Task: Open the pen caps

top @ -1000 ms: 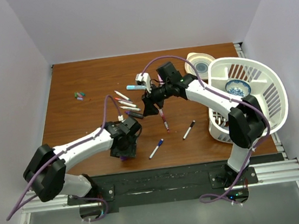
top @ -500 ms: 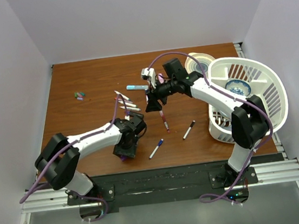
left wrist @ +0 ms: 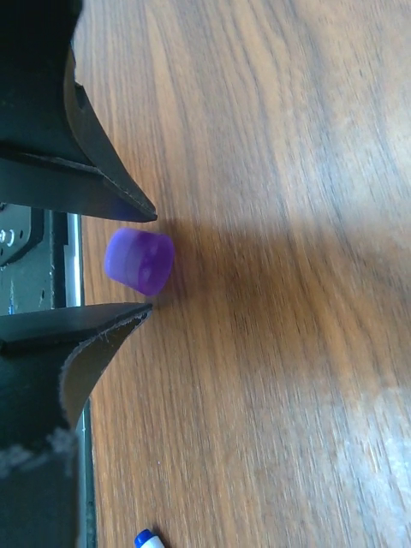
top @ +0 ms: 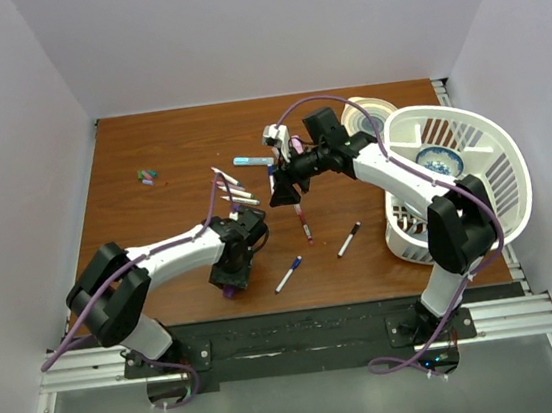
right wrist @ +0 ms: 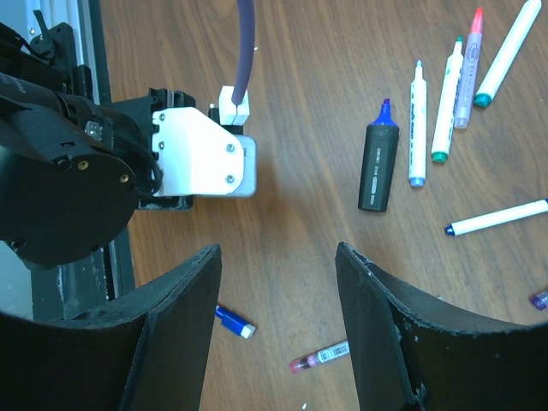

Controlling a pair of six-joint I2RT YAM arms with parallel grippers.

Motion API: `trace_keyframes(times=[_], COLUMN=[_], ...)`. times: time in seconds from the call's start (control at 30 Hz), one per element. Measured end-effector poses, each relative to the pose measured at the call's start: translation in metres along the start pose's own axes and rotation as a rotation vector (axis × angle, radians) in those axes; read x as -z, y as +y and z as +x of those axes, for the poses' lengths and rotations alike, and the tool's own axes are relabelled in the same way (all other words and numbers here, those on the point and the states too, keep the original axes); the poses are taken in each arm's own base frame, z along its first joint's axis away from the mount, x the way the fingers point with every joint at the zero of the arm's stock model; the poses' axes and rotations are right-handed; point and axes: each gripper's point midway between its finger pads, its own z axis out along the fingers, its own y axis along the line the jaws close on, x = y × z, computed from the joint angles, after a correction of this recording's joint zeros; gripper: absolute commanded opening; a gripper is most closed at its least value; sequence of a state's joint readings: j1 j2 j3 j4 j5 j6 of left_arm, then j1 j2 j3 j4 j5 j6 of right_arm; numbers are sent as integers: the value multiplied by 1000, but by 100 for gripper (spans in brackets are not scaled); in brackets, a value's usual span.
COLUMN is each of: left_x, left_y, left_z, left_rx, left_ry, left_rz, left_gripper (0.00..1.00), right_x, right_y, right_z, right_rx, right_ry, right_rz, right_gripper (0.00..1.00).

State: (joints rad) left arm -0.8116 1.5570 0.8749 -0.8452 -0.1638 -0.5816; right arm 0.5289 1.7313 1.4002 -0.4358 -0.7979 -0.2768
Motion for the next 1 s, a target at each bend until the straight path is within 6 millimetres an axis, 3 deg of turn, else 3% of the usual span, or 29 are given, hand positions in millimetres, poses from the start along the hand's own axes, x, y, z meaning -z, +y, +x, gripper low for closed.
trace_keyframes(times=[0.23, 0.37, 0.5, 0.6, 0.67, 0.8, 1.0], left_x=[-5, -5, -5, -7, -9, -8, 2], left_y=[-5, -6, -5, -1, 8, 47, 159], left_z=[5, 6, 3, -12, -33, -83, -181], left_rx=[1, 8, 47, 117, 198, 384, 697], left_ry=[13, 21, 29, 3, -39, -136, -360], left_rz=[30, 44, 70, 108, 143, 201, 172], left_gripper=[35, 14, 1, 0, 0, 0, 1], right_x=[0, 2, 5, 10, 14, 19, 18], right_y=[1, 0, -1, 0, 0, 0, 3], right_z=[0, -1, -3, -5, -7, -12, -13], right_rx=[-3, -3, -2, 1, 3, 6, -3], right_ry=[-3, -7, -15, -25, -35, -54, -69], right_rz=[-5, -2, 3, 7, 6, 5, -15], right_gripper=[60, 60, 60, 60, 60, 60, 61])
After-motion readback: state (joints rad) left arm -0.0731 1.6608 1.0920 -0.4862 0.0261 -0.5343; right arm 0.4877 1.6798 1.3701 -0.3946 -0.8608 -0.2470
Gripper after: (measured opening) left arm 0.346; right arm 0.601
